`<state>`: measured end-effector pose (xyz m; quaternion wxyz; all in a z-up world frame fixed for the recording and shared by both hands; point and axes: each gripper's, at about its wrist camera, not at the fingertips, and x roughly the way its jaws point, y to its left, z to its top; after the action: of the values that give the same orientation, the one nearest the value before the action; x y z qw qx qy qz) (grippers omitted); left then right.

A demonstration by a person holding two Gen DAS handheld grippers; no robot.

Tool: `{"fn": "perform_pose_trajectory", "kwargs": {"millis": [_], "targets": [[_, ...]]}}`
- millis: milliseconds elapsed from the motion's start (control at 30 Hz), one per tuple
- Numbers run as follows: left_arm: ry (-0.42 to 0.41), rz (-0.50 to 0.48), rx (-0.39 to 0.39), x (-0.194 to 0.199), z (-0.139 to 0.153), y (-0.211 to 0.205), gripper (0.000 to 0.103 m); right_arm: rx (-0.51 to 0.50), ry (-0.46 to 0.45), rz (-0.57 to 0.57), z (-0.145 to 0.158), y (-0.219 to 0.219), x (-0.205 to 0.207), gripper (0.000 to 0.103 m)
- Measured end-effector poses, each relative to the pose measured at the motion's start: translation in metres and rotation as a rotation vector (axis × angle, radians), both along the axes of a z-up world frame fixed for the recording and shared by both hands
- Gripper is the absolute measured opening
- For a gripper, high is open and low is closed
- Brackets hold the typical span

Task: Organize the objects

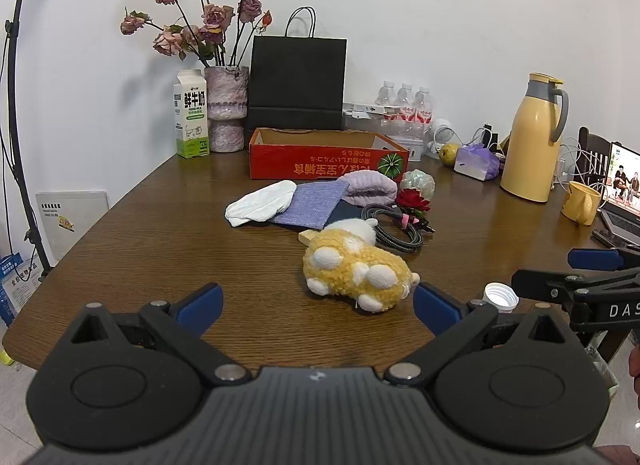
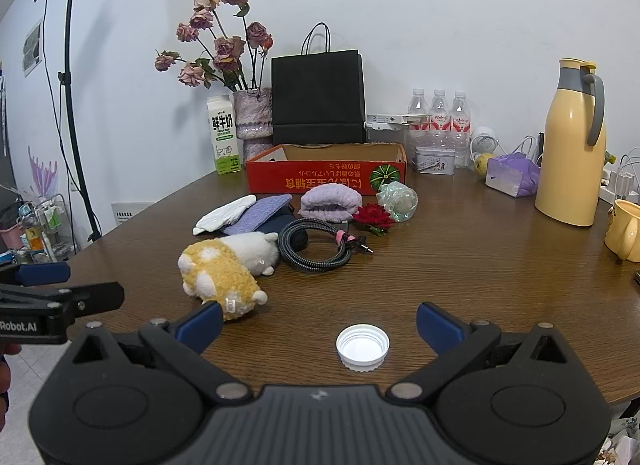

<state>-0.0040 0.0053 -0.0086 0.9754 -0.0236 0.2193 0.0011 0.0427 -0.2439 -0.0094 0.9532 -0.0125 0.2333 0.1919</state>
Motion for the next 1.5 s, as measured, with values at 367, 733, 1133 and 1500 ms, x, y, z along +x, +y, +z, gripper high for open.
{"fn": "perform_pose_trajectory", "kwargs": {"millis": [367,733,1133,1500], "targets": [[0.006,0.001,-0.001,0.0005,-0.0016,-0.0012,0.103,-0.001,0.000,0.000,-0.0009,0.0008,0.0000,0.103],[0.008,-0.001,-0.005,0.0002,-0.0035,-0.0008,0.103,-0.001,0.000,0.000,-0.0007,0.0014,-0.0002,0.103],[0.008,-0.001,-0.005,0.0001,-0.0033,-0.0008,0.103,-0.001,0.000,0.001,-0.0001,0.0011,-0.0003,0.103],[0.007,-0.001,-0.005,-0.0007,-0.0023,-0.0006,0.103,0.000,-0.002,0.001,-0.0001,0.0016,-0.0007,0.103]]}}
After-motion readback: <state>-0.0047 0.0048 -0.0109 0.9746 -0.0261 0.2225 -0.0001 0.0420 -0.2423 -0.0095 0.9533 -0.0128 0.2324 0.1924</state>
